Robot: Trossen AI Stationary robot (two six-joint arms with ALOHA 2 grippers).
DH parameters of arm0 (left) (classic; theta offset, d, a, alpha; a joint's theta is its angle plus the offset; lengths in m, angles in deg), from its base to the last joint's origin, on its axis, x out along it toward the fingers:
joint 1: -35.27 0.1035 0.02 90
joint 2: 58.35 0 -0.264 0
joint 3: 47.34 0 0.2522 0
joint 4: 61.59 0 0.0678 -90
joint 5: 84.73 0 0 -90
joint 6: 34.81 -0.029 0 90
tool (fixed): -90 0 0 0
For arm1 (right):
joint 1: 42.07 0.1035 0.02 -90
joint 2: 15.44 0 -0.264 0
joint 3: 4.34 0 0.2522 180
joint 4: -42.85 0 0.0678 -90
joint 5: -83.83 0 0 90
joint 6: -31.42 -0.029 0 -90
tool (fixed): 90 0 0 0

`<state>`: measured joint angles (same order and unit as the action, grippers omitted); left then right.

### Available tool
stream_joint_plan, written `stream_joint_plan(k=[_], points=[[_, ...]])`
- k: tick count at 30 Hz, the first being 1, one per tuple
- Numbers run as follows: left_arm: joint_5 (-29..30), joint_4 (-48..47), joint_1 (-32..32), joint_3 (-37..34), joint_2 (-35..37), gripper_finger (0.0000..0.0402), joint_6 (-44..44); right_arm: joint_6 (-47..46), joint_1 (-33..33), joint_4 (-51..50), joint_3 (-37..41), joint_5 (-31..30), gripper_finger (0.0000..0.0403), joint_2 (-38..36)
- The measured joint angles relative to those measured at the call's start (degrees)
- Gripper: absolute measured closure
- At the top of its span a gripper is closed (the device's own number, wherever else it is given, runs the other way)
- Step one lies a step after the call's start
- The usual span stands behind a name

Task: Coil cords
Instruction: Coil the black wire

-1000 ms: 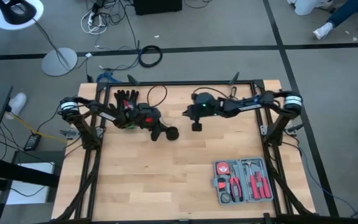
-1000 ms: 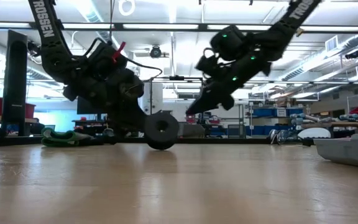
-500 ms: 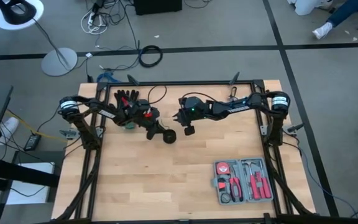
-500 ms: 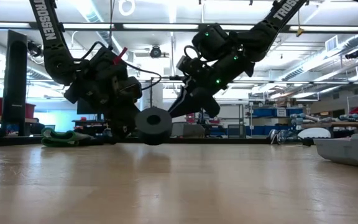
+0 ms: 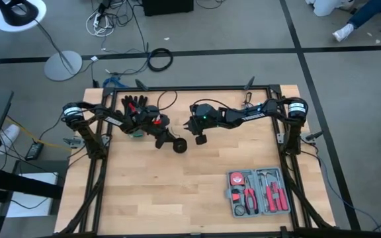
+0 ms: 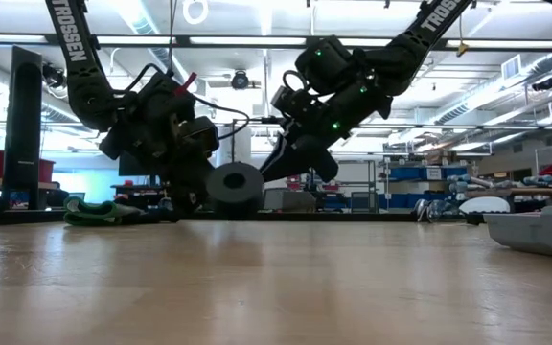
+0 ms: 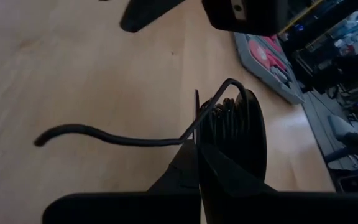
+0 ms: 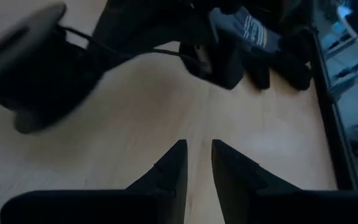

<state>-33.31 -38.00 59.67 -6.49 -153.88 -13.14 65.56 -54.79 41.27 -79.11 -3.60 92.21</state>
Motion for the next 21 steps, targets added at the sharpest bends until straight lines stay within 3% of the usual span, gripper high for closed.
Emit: stream_joint_plan(k=[7, 21], points=[[-6.2, 0.0, 0.0, 0.0, 0.0, 0.0401, -0.7, 6.2, 1.3, 3.6, 0.0, -0.2, 0.0332, 0.0], [-11.2, -0.1, 0.0, 0.0, 0.0, 0.0401, 0.0, 19.3, 4.2, 7.8, 0.0, 0.5, 0.0331, 0.1]])
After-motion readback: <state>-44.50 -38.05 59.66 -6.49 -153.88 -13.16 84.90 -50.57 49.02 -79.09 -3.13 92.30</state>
